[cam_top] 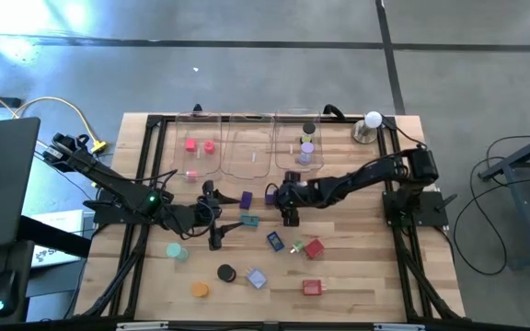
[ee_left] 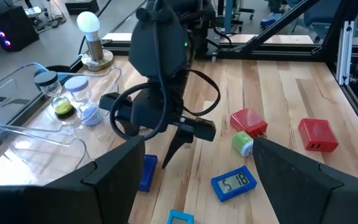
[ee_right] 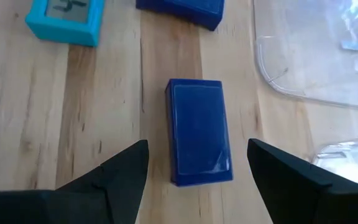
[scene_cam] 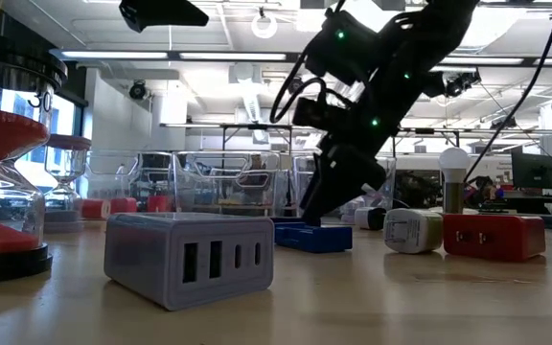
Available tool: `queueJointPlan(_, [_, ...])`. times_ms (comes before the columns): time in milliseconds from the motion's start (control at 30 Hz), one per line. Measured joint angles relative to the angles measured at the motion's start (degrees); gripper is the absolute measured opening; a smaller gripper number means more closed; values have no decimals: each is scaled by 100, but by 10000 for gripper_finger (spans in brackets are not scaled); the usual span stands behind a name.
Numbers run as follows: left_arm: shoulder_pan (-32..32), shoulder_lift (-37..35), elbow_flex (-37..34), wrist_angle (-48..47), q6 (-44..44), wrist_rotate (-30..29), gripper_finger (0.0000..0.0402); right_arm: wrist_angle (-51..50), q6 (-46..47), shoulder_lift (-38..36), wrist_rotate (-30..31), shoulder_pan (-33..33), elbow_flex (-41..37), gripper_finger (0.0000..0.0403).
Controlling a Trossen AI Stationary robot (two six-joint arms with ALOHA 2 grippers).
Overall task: Pick & Place Office items
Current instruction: Put the dark blue digital clock into the middle transparent bin
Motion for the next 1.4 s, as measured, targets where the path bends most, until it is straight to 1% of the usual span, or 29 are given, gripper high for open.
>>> queueJointPlan(233, [7,0,0,0,2,-2,291,-51,-1,0,-273,-176,0,262])
queueJointPlan(667, [7,0,0,0,0,-1,291,-114,-2,0,-485,-207,0,262])
queueJointPlan(767, [7,0,0,0,0,0,291,-116,-2,0,-382,-205,-1,262])
queueJointPlan(967, [7,0,0,-3,0,-2,291,-70,-25,-68,34,-89,-2,262])
queueJointPlan(1233, [7,0,-7,-49,-1,0,291,-64,-55,-76,56,338,85,262])
queueJointPlan(1333, [7,0,-7,-68,-2,-2,291,-118,93,-74,77,515,145,262])
queueJointPlan(1400, [7,0,-7,-82,-2,0,291,-230,274,-74,195,622,279,262])
